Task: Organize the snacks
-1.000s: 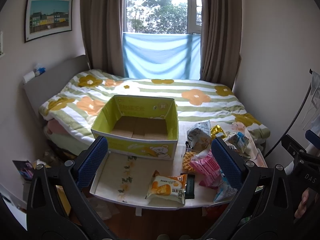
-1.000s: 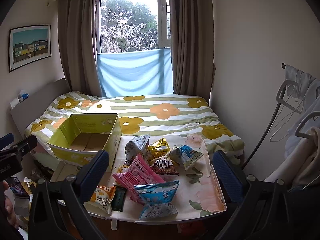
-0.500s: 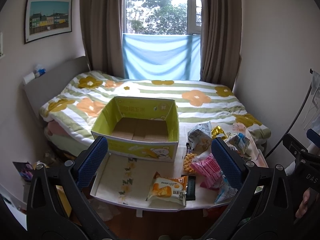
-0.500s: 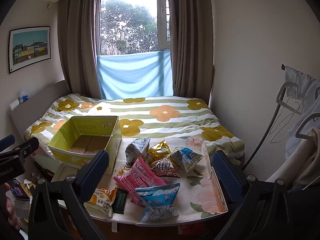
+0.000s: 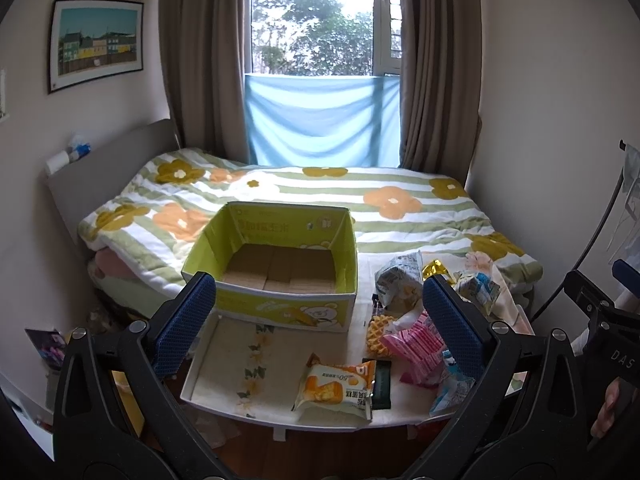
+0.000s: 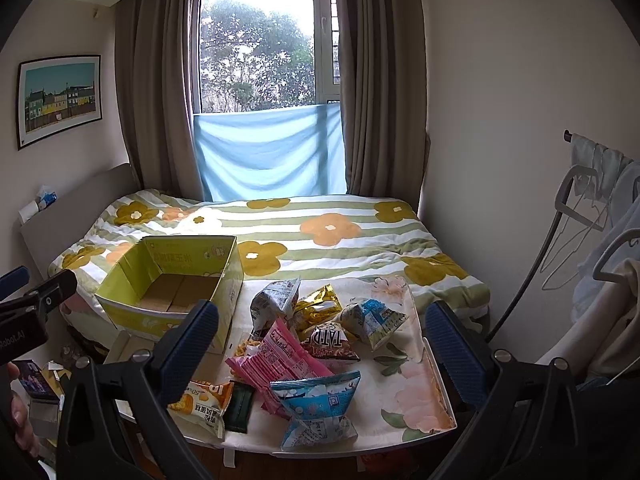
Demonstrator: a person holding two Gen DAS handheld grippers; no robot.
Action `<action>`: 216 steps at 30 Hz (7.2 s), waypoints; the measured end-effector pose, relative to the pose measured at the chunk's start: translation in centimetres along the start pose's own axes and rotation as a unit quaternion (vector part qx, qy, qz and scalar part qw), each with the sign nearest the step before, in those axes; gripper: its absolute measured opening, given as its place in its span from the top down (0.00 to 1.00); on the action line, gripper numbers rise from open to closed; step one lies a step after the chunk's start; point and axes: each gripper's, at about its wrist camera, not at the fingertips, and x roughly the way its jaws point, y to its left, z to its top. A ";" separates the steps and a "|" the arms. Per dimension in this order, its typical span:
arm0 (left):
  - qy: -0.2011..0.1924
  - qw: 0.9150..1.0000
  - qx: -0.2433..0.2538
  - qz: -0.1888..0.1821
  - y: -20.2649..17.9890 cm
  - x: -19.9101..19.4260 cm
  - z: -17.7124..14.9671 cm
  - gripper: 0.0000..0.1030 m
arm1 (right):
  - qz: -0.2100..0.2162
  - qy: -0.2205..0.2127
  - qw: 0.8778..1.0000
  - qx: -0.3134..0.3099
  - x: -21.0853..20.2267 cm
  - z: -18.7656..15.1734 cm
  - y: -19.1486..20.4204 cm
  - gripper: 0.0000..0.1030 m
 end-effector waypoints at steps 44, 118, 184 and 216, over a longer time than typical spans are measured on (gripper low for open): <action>0.023 1.000 -0.013 0.004 1.0 0.9 0.3 0.00 | 0.005 0.016 1.000 0.008 0.2 -0.3 0.2 0.00; 0.300 0.751 0.456 -0.372 -4.8 25.9 -17.3 0.38 | -0.034 0.271 0.960 0.059 19.4 -17.0 -0.9 0.13; 0.304 0.942 0.083 -0.116 13.6 42.0 3.9 0.20 | 0.184 0.260 0.947 -0.033 34.2 5.6 19.0 0.42; 0.268 0.960 0.038 -0.069 18.3 35.9 3.8 0.04 | 0.188 0.271 0.939 -0.102 36.4 4.3 24.4 0.00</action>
